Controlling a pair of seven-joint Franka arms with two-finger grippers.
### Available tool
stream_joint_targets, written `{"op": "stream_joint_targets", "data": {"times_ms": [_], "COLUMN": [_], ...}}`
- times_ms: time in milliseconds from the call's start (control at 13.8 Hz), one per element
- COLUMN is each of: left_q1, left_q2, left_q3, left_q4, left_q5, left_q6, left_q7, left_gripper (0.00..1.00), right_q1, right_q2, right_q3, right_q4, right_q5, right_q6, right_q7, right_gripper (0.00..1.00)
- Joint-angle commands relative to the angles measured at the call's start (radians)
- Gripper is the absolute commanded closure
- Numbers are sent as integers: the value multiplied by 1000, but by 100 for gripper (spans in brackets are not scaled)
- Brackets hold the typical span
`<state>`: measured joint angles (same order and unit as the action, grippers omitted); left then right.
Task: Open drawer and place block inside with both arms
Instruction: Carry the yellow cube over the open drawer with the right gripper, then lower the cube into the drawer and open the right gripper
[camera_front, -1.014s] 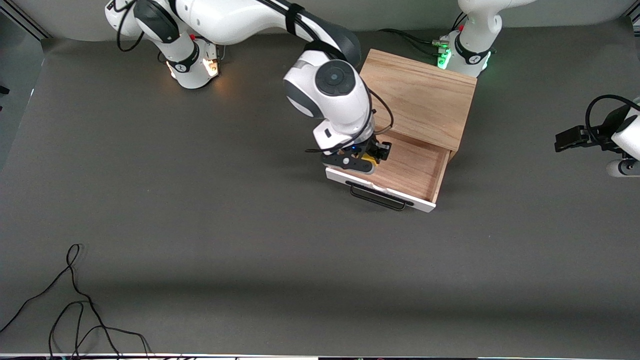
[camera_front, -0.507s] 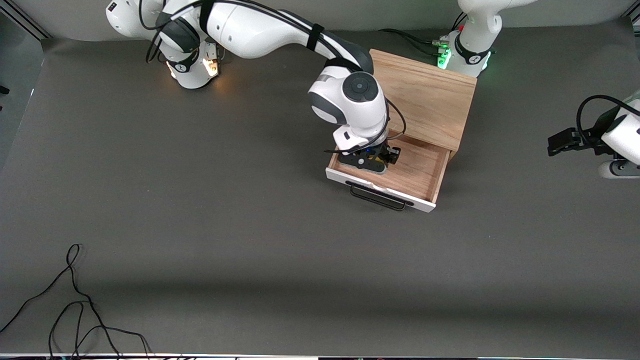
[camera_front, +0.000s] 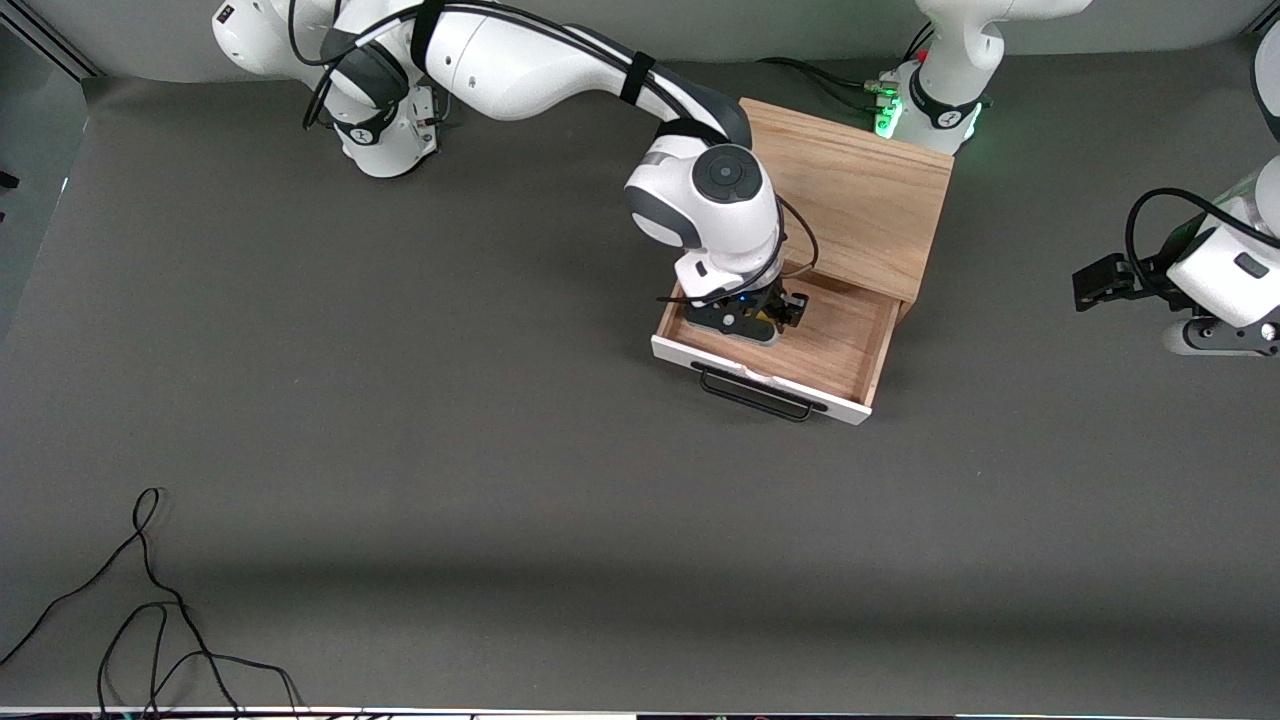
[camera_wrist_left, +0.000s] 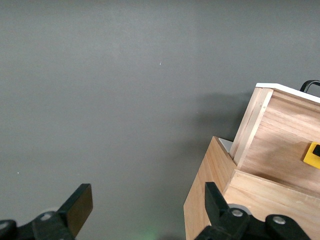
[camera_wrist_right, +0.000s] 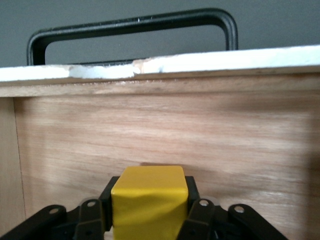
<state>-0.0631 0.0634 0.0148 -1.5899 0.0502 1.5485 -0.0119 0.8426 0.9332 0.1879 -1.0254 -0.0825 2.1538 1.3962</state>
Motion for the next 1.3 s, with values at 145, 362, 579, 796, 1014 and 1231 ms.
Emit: {"op": "stream_joint_targets", "data": {"times_ms": [145, 362, 579, 796, 1014, 1231], "left_q1": [29, 31, 31, 31, 26, 25], "left_q2": [-36, -36, -36, -42, -53, -57], "left_q3": [-18, -22, -22, -21, -21, -21], "left_q4": [-33, -32, -32, -32, -32, -33], "left_q5": [-12, -12, -13, -30, -33, -33], "left_q6": [18, 13, 12, 7, 5, -1], "left_q7": [16, 16, 16, 16, 16, 18], "left_gripper": [0, 0, 0, 0, 0, 0], "right_q1": [10, 10, 9, -7, -83, -209], "right_q2": [6, -1, -14, -71, -155, -307], "right_q3": [-5, -5, -5, -10, -5, -5], "right_q4": [24, 25, 30, 33, 21, -97], "right_q5": [-25, -23, -23, -20, -13, 62], "right_q6": [-6, -6, -15, -101, -181, -253], "right_q7": [34, 34, 30, 20, -12, -150], "right_gripper": [0, 0, 0, 0, 0, 0]}}
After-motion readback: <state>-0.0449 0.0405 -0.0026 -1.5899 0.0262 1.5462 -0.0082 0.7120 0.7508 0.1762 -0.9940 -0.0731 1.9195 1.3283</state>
